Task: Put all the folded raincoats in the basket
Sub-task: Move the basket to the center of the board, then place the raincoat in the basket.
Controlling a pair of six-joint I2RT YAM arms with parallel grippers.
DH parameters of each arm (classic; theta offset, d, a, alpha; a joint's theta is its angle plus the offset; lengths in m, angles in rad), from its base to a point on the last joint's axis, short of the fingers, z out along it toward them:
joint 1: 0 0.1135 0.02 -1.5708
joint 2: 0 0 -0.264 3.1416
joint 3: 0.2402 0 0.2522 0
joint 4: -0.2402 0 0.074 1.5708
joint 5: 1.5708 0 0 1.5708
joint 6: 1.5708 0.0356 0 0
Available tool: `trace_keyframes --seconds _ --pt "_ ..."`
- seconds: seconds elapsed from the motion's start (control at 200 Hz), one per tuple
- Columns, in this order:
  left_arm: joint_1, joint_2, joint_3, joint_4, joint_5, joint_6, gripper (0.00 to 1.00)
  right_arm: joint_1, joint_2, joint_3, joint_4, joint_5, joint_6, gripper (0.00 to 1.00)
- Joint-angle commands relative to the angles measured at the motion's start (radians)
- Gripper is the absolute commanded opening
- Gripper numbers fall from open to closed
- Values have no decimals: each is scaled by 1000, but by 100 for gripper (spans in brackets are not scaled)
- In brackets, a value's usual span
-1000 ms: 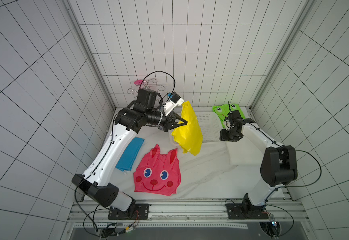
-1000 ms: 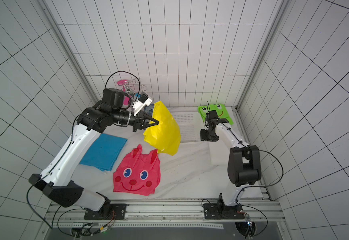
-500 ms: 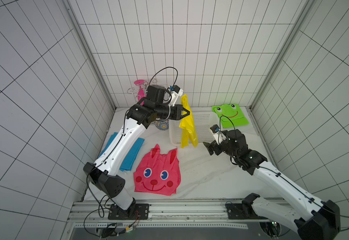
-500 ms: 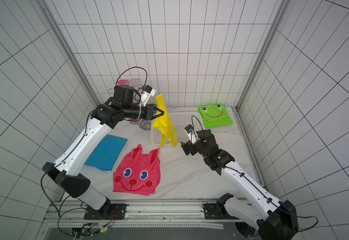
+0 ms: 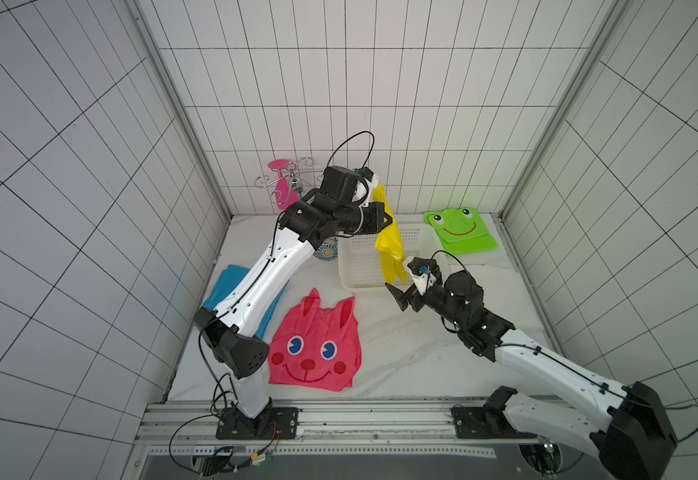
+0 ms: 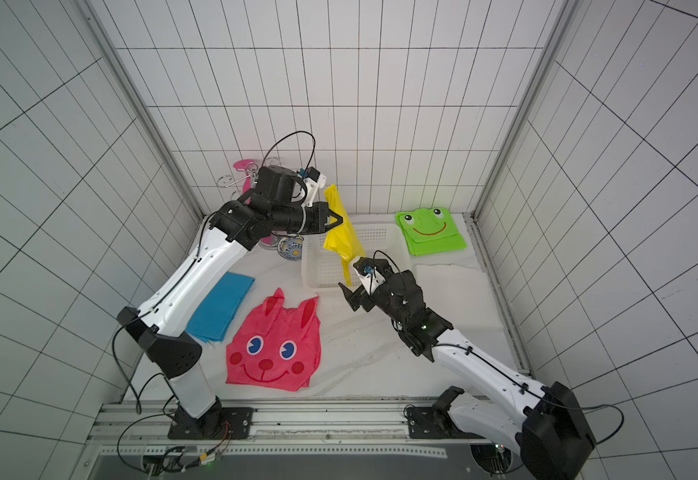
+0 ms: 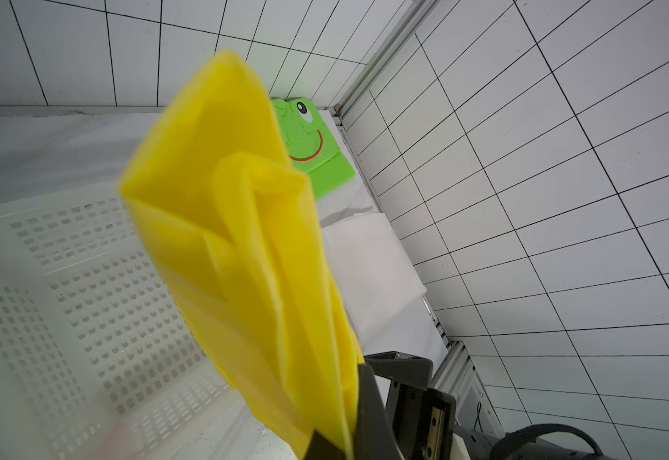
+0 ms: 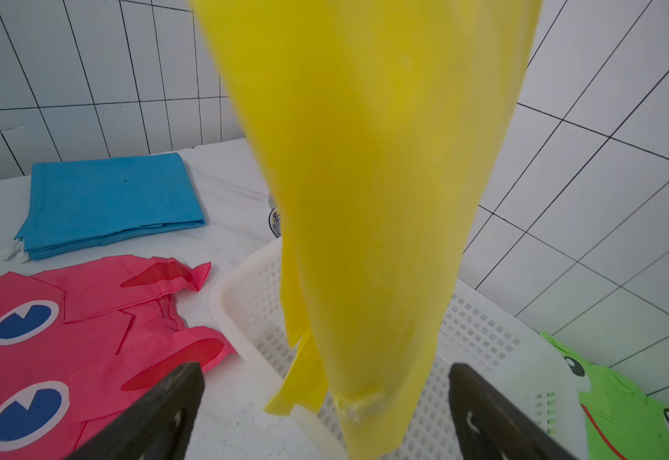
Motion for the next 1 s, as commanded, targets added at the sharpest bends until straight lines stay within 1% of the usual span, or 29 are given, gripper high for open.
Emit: trace_keyframes --seconds 0.0,0.145,0.375,0.485,0.54,0.6,0.665,0.8,0.894,0.944,0.994 --pt "-8 14 50 8 -14 -37 0 11 58 -64 205 105 27 99" --pt "-7 29 73 0 -7 -61 0 14 172 -64 334 214 34 99" --pt "-7 46 97 -5 11 -91 0 38 326 -30 518 222 76 99" --pt "-7 54 101 -6 10 -90 0 41 352 -43 596 174 93 99" --pt "-8 56 103 -7 9 -92 0 42 362 -56 642 179 95 99" --pt "-7 58 104 -10 10 -101 0 42 375 -52 650 212 98 99" --pt "-7 63 108 -19 10 -116 0 48 397 -39 667 287 105 99" --pt "-7 65 115 -28 19 -161 0 52 481 -22 841 407 63 99" --pt "-7 63 120 -29 33 -174 0 57 544 6 926 450 17 100" --pt "-7 61 120 -29 30 -177 0 61 573 21 960 464 -4 97" --pt "-7 59 118 -30 24 -175 0 61 596 30 991 471 -14 90"
